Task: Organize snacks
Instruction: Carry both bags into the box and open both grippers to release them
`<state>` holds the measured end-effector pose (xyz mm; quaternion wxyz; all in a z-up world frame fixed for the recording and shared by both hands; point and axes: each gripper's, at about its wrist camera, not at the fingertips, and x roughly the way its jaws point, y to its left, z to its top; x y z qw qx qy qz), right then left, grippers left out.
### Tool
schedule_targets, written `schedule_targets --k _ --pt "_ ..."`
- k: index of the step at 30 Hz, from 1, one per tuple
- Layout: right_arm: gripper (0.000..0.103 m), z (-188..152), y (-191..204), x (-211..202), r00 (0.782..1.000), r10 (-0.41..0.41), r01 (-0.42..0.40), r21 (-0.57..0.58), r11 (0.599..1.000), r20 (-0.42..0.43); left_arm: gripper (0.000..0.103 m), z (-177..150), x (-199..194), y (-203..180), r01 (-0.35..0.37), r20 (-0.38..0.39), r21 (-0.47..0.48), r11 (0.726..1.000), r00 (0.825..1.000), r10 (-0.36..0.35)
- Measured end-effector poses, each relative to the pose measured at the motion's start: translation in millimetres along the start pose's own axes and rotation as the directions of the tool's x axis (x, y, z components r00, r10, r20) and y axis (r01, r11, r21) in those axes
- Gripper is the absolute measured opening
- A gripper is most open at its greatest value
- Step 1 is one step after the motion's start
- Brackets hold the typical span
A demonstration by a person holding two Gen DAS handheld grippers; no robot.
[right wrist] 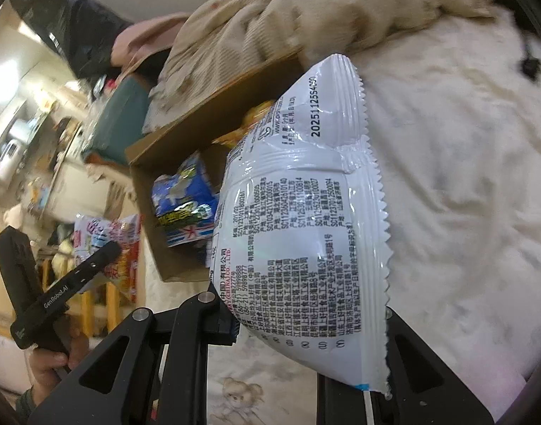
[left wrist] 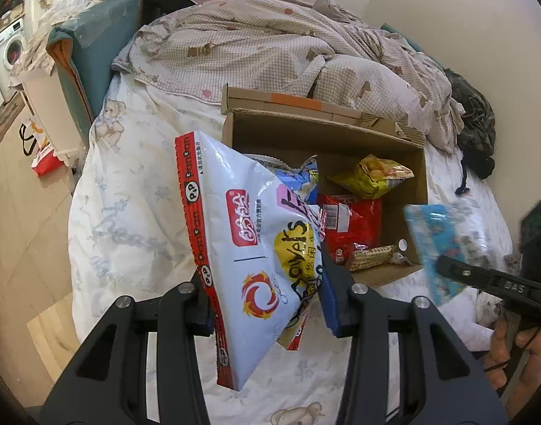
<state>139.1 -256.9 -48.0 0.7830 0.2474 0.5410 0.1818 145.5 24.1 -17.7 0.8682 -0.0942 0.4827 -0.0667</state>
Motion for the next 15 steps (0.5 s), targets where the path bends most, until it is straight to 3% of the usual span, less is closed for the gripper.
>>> schedule_targets --k 5,9,15 --pt "0.020 24.1 -1.0 56.8 0.980 0.161 -0.153 0.069 0.986 -0.121 0.040 1.8 4.4 -0.1 0.002 -0.007 -0.006 1.000 1.000 -0.003" --pt "0.020 34.2 -5.1 92.6 0.966 0.190 -0.172 0.112 0.979 -0.174 0.040 3.6 6.2 -1.7 -0.006 -0.003 0.008 1.000 1.000 0.006" --pt "0.020 41.3 -15.5 116.0 0.959 0.223 -0.194 0.169 0.966 -0.176 0.040 6.6 5.9 -1.3 -0.016 0.011 0.004 1.000 1.000 0.016"
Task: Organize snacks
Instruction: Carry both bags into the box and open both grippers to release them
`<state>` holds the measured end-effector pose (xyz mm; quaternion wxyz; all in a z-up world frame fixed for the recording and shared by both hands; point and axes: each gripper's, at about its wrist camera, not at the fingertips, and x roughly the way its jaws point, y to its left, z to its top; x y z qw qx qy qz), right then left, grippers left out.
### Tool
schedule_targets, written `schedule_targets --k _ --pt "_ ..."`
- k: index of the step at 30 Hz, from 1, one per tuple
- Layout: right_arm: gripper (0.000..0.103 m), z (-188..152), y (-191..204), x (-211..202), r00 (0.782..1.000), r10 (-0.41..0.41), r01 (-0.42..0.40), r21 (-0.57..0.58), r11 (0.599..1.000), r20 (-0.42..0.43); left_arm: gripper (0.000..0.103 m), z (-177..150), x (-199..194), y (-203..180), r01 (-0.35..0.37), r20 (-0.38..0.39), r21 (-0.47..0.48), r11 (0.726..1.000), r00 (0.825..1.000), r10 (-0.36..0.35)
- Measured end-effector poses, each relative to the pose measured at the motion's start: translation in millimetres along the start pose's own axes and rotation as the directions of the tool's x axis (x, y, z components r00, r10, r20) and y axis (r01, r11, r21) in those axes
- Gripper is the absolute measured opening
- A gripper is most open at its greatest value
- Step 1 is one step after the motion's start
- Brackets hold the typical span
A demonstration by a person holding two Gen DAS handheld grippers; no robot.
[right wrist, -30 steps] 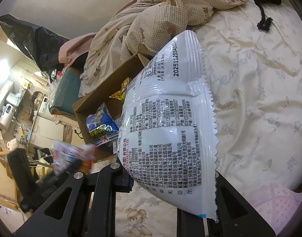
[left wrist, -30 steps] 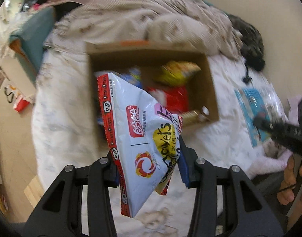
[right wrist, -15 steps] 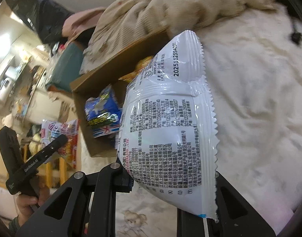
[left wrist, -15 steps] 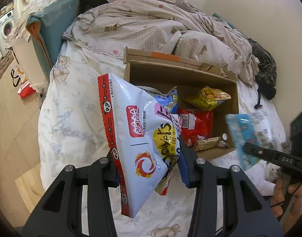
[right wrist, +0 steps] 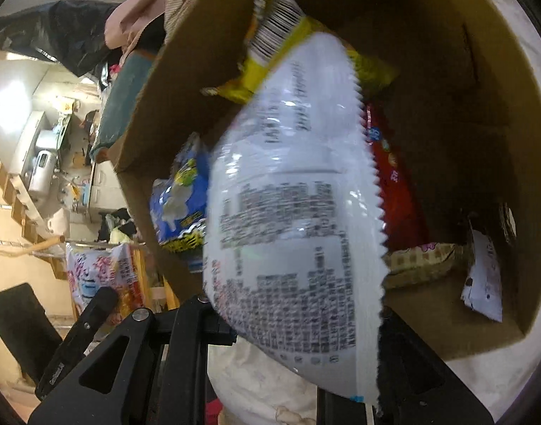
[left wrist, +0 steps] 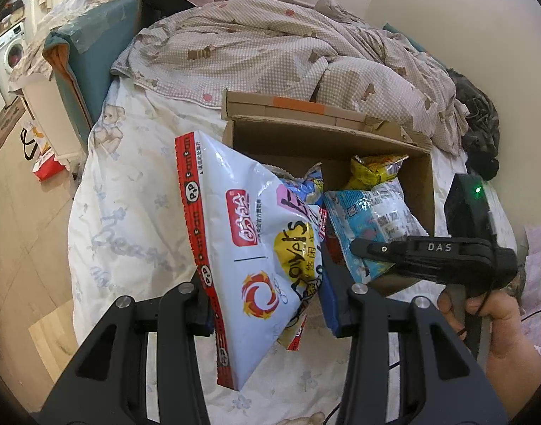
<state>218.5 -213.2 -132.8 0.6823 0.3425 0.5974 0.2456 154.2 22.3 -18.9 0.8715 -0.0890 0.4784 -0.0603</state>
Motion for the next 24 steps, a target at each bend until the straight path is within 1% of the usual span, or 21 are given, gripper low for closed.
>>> schedule_targets --k 1,2,4,6,8,11,12,13,14,19,20,22,24 --pt "0.020 0.1 -2.9 0.7 1.000 0.000 0.000 0.014 1.000 -0.004 0.040 0.8 0.0 0.8 0.003 0.002 -0.005 1.000 1.000 -0.003" --pt "0.024 0.2 -6.7 0.9 1.000 0.004 -0.003 0.034 0.999 -0.009 0.040 1.1 -0.1 0.7 0.005 0.002 -0.008 1.000 1.000 -0.005" --pt "0.028 0.4 -12.6 -0.5 1.000 -0.005 0.006 0.081 0.997 -0.014 0.040 1.5 0.0 0.2 0.007 0.002 -0.011 1.000 1.000 -0.007" --pt "0.054 -1.5 -15.5 -3.7 1.000 0.014 -0.011 0.119 0.993 -0.023 0.040 1.5 0.5 -0.5 0.008 0.000 -0.008 1.000 1.000 -0.008" --pt "0.055 -4.2 -12.7 -9.7 1.000 0.022 -0.020 0.116 0.993 -0.021 0.040 0.8 0.3 -1.9 0.005 0.001 -0.003 1.000 1.000 -0.005" --pt "0.068 -12.7 -9.1 -21.8 0.999 0.008 -0.004 0.130 0.991 -0.031 0.040 0.3 -0.5 -0.4 -0.006 0.012 -0.005 1.000 1.000 0.006" --pt "0.069 -17.7 -9.9 -28.0 0.999 0.000 0.005 0.138 0.990 -0.032 0.040 0.6 -0.8 0.9 -0.010 0.016 -0.010 1.000 1.000 0.010" --pt "0.069 -23.0 -10.0 -35.1 0.998 -0.042 0.047 0.139 0.989 -0.039 0.040 0.6 -0.8 2.5 -0.010 0.019 -0.019 1.000 1.000 0.010" --pt "0.069 -25.5 -10.3 -42.7 0.998 -0.060 0.064 0.140 0.988 -0.030 0.040 0.6 -0.7 3.8 -0.008 0.019 -0.027 1.000 1.000 0.009" --pt "0.069 -38.3 -4.8 -86.6 0.992 -0.106 0.097 0.127 0.987 0.068 0.040 -1.5 1.6 1.9 0.007 0.019 -0.042 0.999 1.000 -0.006" --pt "0.069 -43.3 -6.7 -93.5 0.991 -0.104 0.093 0.132 0.987 0.079 0.040 0.0 1.5 -1.2 0.010 0.022 -0.038 0.999 1.000 -0.009" --pt "0.069 -51.7 -10.1 -106.5 0.993 -0.070 0.055 0.144 0.988 0.100 0.040 8.2 0.8 -10.8 0.009 0.037 -0.031 0.999 0.999 -0.008" --pt "0.069 -53.0 -8.5 -113.3 0.991 -0.053 0.034 0.149 0.988 0.125 0.040 19.2 4.1 -23.9 0.007 0.046 -0.034 0.999 0.999 -0.005"
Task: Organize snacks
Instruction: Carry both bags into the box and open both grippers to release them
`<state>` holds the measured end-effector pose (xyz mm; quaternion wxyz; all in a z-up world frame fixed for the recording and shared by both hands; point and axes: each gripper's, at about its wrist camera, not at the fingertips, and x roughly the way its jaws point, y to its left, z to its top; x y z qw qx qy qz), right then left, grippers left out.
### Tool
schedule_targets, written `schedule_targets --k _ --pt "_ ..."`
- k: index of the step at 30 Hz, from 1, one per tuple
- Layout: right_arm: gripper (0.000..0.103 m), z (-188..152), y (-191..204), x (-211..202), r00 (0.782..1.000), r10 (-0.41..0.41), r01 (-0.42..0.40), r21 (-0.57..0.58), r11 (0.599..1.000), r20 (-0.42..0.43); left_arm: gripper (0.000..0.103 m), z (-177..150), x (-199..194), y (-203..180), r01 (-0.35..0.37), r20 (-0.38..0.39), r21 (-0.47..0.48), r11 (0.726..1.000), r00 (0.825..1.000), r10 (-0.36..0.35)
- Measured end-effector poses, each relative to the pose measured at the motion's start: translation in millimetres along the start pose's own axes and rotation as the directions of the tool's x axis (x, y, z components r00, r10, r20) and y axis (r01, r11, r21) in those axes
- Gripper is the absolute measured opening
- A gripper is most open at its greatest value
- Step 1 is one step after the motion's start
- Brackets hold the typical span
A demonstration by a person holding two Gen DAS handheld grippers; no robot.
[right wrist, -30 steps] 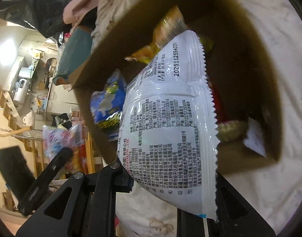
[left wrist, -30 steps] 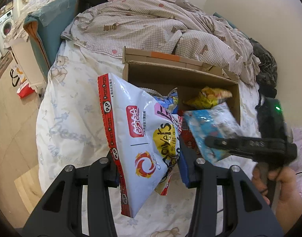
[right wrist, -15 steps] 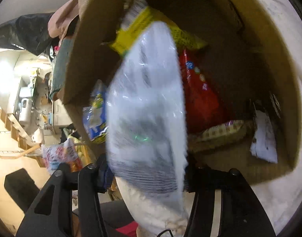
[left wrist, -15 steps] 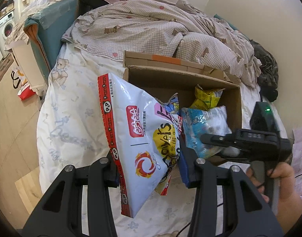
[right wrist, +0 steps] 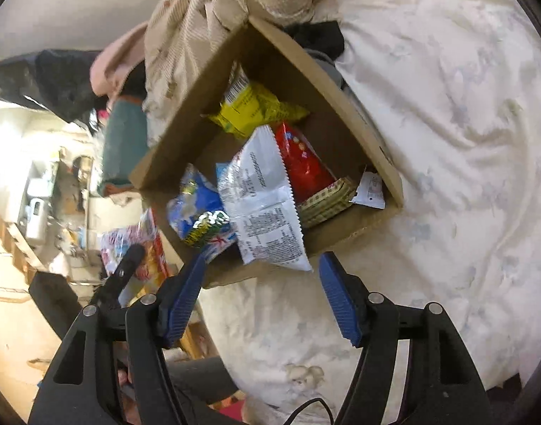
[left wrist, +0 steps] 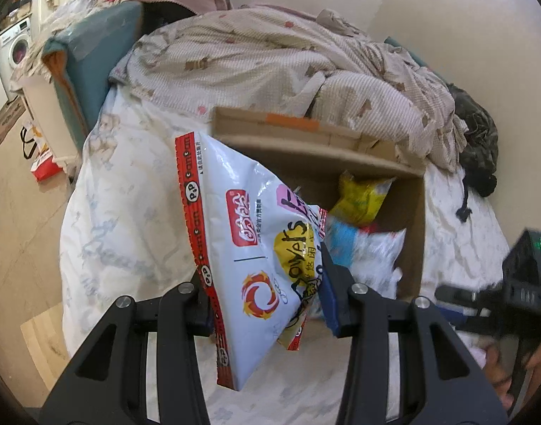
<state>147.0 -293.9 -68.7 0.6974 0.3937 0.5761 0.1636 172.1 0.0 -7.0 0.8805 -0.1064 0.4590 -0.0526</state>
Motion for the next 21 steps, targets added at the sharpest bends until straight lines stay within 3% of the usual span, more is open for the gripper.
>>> schedule_targets --k 4,7,9,13,14,16,18,21 --pt "0.069 4.6 2.9 -8.8 0.999 0.009 -0.009 -0.012 1.000 0.033 0.041 16.6 37.4 -29.3 -0.048 -0.098 -0.019 0.999 0.994 0.046" --pt "0.069 9.1 0.4 -12.3 0.999 0.030 -0.030 0.000 1.000 0.041 0.041 24.8 70.5 -38.6 -0.013 -0.198 -0.140 0.990 0.980 -0.015" --pt "0.069 12.1 3.2 -12.1 0.998 0.036 -0.036 -0.002 0.999 0.044 0.041 27.4 81.7 -42.8 0.007 -0.219 -0.188 0.982 0.974 -0.049" --pt "0.069 15.3 4.7 -16.7 0.997 0.056 -0.055 -0.020 0.998 0.045 0.044 33.2 90.5 -50.5 0.004 -0.214 -0.214 0.977 0.975 -0.051" --pt "0.069 15.7 5.3 -18.5 0.997 0.062 -0.061 -0.024 0.998 0.046 0.046 33.8 90.4 -50.6 0.000 -0.218 -0.220 0.976 0.975 -0.049" --pt "0.069 16.6 6.8 -21.0 0.996 0.071 -0.069 -0.032 0.997 0.049 0.069 35.7 89.1 -49.8 -0.009 -0.219 -0.213 0.977 0.975 -0.039" --pt "0.069 16.8 8.7 -23.6 0.996 0.067 -0.064 -0.045 0.997 0.056 0.079 36.1 79.3 -49.6 -0.028 -0.195 -0.175 0.984 0.981 -0.007" --pt "0.070 16.8 12.9 -24.5 0.996 0.052 -0.047 -0.068 0.997 0.070 0.080 36.2 63.5 -49.1 -0.026 -0.165 -0.119 0.993 0.986 0.006"
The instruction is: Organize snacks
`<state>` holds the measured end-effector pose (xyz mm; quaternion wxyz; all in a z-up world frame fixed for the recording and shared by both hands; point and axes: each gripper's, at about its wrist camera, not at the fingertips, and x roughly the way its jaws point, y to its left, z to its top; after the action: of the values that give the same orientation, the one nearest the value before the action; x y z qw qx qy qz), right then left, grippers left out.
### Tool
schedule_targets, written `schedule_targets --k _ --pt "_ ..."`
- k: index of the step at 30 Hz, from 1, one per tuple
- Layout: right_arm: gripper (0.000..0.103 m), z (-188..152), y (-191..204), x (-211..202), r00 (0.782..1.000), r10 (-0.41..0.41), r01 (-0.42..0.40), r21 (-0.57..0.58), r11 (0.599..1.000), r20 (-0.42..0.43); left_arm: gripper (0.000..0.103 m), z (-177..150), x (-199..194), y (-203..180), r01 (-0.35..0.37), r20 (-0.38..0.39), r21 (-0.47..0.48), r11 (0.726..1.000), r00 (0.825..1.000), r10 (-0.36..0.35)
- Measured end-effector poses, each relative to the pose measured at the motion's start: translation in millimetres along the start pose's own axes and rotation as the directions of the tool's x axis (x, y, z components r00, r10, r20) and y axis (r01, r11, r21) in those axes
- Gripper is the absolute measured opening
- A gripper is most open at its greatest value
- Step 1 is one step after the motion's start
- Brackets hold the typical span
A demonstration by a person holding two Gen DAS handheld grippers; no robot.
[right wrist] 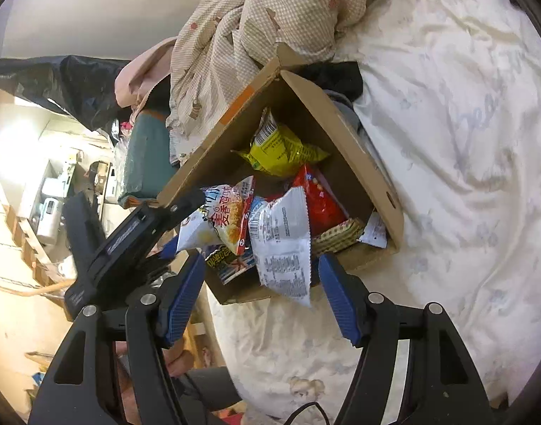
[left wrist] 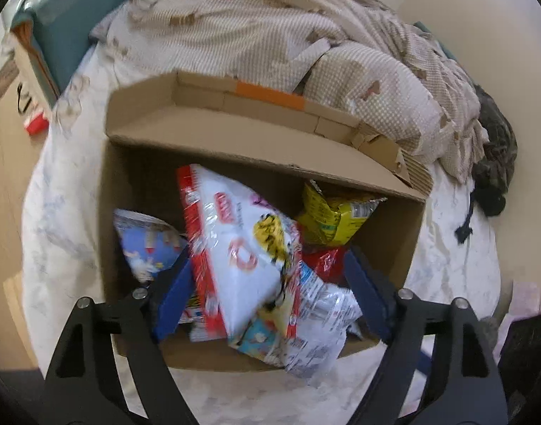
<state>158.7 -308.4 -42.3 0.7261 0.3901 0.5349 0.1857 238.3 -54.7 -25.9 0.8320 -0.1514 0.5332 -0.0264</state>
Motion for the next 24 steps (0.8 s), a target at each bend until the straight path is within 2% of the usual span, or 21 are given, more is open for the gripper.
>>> schedule_targets --k 1,3,8,9,13,18,21,24 --pt "0.071 -0.7 1.6 -0.3 1.000 0.001 -0.001 -0.006 1.000 0.001 0.080 -1.2 -6.0 1.6 -0.011 0.012 0.012 1.000 1.000 0.010" --pt "0.083 -2.4 6.7 -0.5 1.000 -0.015 0.015 -0.030 0.999 0.008 0.080 -3.8 -17.3 5.7 -0.022 0.035 0.027 0.999 0.999 0.021" --pt "0.091 -9.9 24.4 -12.2 0.989 -0.109 0.122 -0.134 0.983 0.103 0.080 -20.4 -52.5 23.1 -0.047 0.107 0.067 0.997 0.993 0.040" --pt "0.096 -11.9 28.5 -16.7 0.984 -0.118 0.138 -0.152 0.979 0.131 0.080 -25.3 -59.2 27.1 -0.047 0.122 0.078 0.996 0.992 0.037" --pt "0.101 -24.1 44.3 -26.3 0.971 -0.139 0.181 -0.219 0.959 0.196 0.080 -47.1 -86.7 35.6 -0.086 0.198 0.145 0.986 0.979 0.056" --pt "0.103 -50.4 59.0 -33.0 0.936 -0.203 0.291 -0.307 0.906 0.288 0.081 -71.4 -116.1 45.4 -0.134 0.293 0.163 0.978 0.953 0.082" --pt "0.103 -70.4 70.4 -39.1 0.912 -0.213 0.340 -0.358 0.869 0.350 0.096 -90.4 -130.6 51.6 -0.155 0.330 0.173 0.973 0.940 0.091" --pt "0.103 -91.1 81.5 -44.3 0.884 -0.215 0.391 -0.403 0.828 0.416 0.098 -107.6 -140.8 55.8 -0.184 0.362 0.175 0.967 0.926 0.111"
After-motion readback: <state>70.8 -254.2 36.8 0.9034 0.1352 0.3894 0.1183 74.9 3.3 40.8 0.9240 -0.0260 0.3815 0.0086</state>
